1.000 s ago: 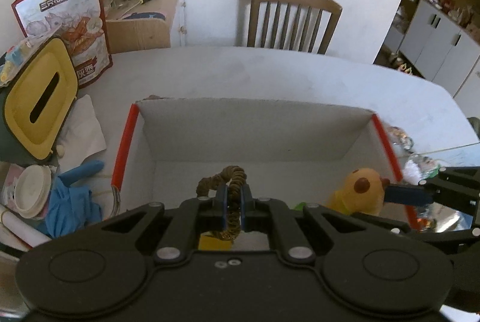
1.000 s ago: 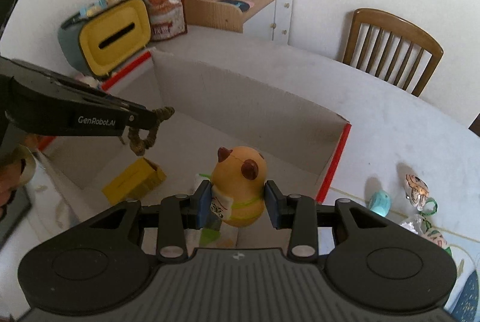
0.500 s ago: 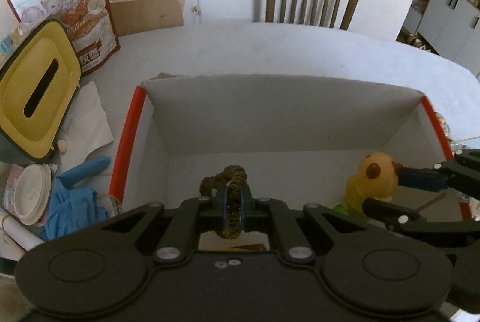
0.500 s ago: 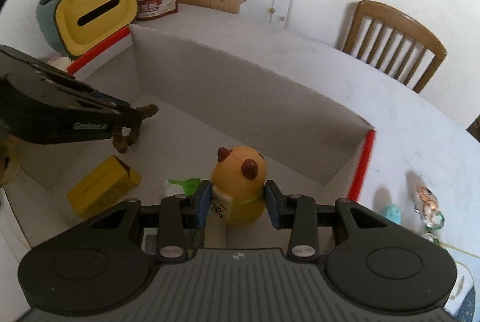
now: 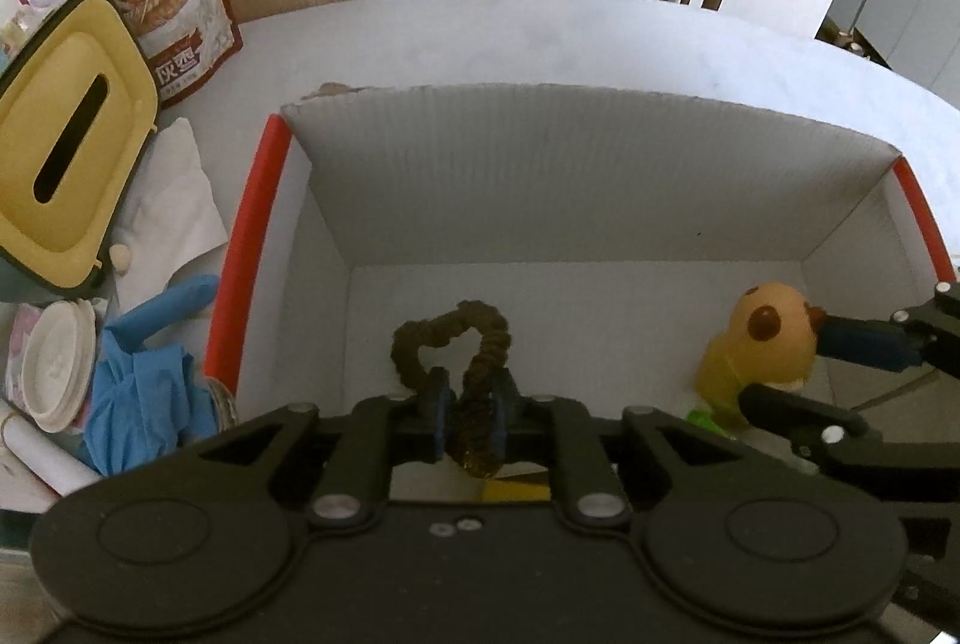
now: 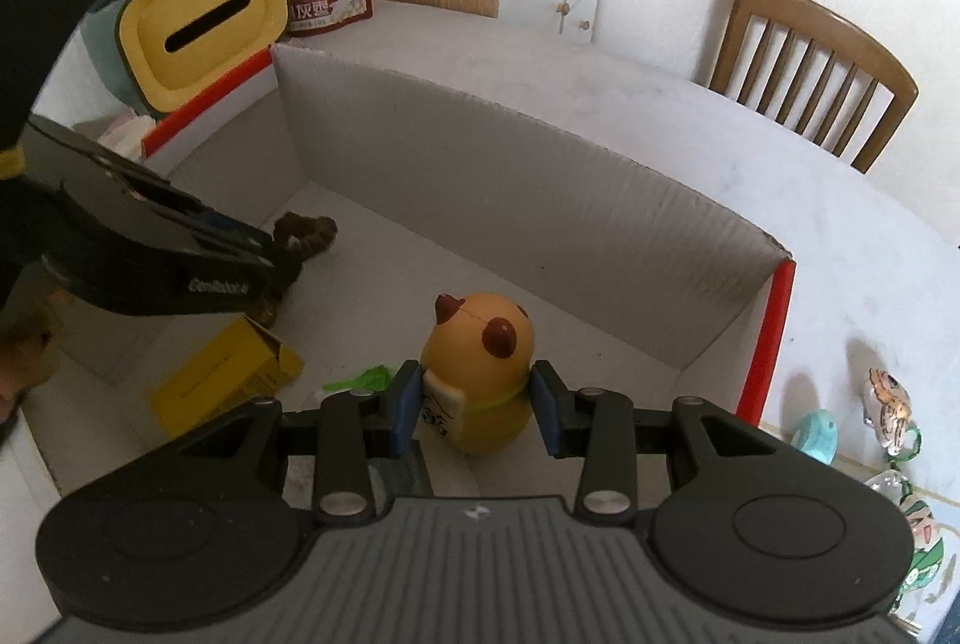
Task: Organize objects
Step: 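Carry the toy figure and bracelet into the cardboard box and release both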
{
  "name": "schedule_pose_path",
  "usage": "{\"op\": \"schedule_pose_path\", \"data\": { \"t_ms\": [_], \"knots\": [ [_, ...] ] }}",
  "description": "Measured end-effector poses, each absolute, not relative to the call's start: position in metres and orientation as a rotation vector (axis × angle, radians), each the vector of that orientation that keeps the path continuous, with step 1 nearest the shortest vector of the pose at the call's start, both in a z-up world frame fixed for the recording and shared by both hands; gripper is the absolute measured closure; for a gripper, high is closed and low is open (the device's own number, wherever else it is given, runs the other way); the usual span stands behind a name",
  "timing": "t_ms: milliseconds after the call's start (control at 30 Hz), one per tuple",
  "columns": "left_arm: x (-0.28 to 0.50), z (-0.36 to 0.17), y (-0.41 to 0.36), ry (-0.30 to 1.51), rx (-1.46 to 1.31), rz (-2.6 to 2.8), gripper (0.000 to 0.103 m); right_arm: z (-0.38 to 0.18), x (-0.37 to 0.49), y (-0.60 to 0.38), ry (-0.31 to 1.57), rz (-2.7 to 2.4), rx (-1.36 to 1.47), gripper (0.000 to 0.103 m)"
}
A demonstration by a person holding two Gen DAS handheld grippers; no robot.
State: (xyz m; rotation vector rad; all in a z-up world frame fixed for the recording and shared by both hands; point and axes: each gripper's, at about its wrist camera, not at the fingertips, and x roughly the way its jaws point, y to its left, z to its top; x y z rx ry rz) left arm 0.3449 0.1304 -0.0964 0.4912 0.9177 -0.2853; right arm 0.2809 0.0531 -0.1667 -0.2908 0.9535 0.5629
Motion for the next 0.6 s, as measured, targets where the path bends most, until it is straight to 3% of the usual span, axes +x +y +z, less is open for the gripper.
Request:
{"op": "schedule_pose_path", "data": {
  "t_ms": [167,333,533,600],
  "knots": [
    [0.345,-0.096,0.133,0.928,0.48,-0.286,0.078,-0.16,0.277,0.047,0.941,0.568,-0.271,0.062],
    [0.341,-0.096,0.133,0.925,0.479,-0.292,0.065,-0.151,0.272,0.038,0.927,0.576,-0.243,0.049],
    [0.321,-0.089,0.125,0.843,0.52,-0.296,0.044,-0.133,0.264,0.023,0.897,0.58,-0.189,0.049],
    [0.312,-0.084,0.122,0.808,0.533,-0.302,0.042,-0.127,0.26,0.017,0.886,0.58,-0.179,0.049]
  ]
}}
